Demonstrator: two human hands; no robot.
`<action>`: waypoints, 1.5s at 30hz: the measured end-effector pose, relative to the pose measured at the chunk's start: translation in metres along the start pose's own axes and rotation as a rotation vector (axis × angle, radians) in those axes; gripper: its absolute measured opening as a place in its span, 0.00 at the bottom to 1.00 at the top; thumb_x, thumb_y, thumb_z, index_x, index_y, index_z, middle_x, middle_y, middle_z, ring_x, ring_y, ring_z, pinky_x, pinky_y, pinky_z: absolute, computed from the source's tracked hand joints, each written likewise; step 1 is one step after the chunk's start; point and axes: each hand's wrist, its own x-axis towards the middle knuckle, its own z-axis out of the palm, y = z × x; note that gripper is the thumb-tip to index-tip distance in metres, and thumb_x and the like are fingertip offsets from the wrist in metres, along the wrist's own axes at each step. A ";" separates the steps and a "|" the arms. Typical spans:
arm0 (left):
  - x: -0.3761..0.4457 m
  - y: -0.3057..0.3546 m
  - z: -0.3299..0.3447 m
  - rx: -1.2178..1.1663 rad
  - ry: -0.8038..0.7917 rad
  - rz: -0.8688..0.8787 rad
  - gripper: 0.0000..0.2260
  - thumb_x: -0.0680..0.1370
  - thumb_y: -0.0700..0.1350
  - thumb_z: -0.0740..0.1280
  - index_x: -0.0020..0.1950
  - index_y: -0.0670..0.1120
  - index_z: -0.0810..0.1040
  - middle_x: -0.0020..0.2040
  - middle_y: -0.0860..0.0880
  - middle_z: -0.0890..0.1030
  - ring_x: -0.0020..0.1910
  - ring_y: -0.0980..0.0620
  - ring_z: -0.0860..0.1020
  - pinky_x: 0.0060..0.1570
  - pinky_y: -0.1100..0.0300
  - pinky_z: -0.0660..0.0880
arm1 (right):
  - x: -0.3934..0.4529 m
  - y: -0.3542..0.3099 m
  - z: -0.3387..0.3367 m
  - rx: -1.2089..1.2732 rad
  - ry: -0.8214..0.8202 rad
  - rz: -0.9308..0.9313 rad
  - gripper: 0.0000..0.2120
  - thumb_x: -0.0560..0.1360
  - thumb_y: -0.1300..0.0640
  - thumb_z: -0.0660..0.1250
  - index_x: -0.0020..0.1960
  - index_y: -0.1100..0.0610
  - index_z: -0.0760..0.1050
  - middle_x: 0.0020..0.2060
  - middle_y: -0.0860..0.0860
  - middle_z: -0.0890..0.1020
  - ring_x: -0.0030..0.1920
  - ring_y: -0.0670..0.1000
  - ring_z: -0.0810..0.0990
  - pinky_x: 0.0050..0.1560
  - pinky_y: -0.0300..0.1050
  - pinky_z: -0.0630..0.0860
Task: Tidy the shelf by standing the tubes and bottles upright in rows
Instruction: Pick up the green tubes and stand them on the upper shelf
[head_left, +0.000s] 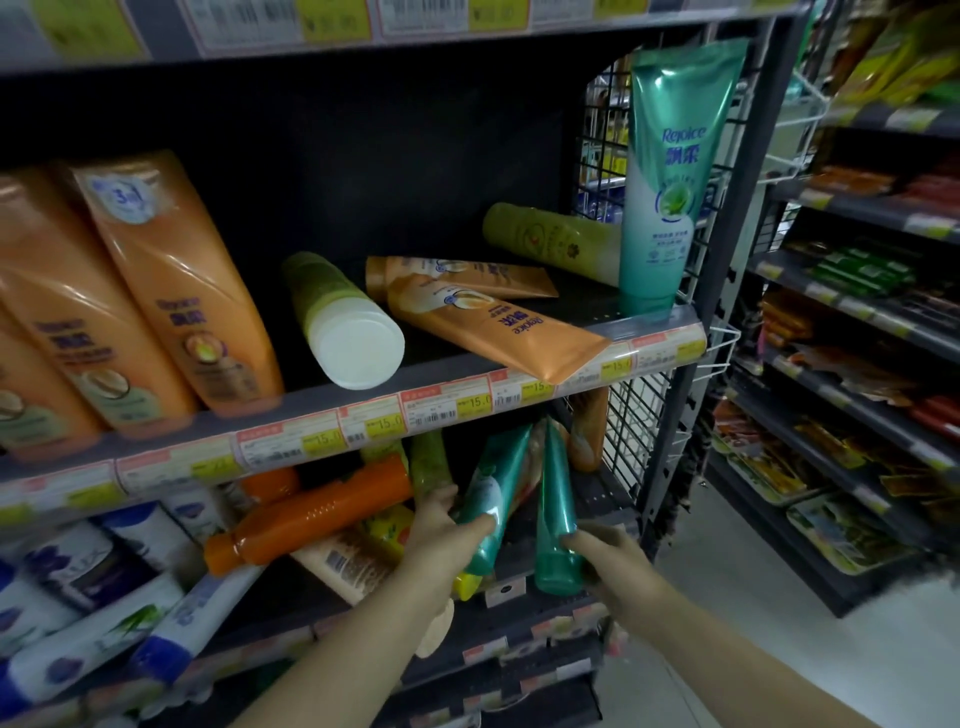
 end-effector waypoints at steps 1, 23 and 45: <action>-0.006 -0.002 0.000 -0.121 -0.024 -0.027 0.29 0.71 0.39 0.72 0.70 0.46 0.67 0.63 0.48 0.75 0.52 0.51 0.76 0.52 0.57 0.74 | -0.006 -0.001 -0.005 0.071 -0.040 0.011 0.17 0.75 0.64 0.67 0.62 0.63 0.69 0.55 0.61 0.76 0.51 0.57 0.80 0.45 0.47 0.79; -0.102 0.031 0.013 -0.373 -0.638 0.121 0.29 0.68 0.37 0.75 0.64 0.55 0.71 0.54 0.50 0.83 0.52 0.51 0.82 0.45 0.58 0.78 | -0.130 -0.048 -0.033 0.038 -0.087 -0.251 0.36 0.54 0.50 0.80 0.58 0.62 0.75 0.46 0.63 0.81 0.43 0.60 0.80 0.48 0.59 0.78; -0.120 0.152 -0.003 -0.224 -0.265 0.737 0.24 0.71 0.42 0.74 0.58 0.64 0.69 0.58 0.58 0.78 0.57 0.62 0.77 0.52 0.61 0.76 | -0.174 -0.167 -0.008 -0.081 0.023 -0.750 0.21 0.65 0.52 0.73 0.56 0.55 0.77 0.51 0.54 0.84 0.51 0.55 0.83 0.51 0.53 0.79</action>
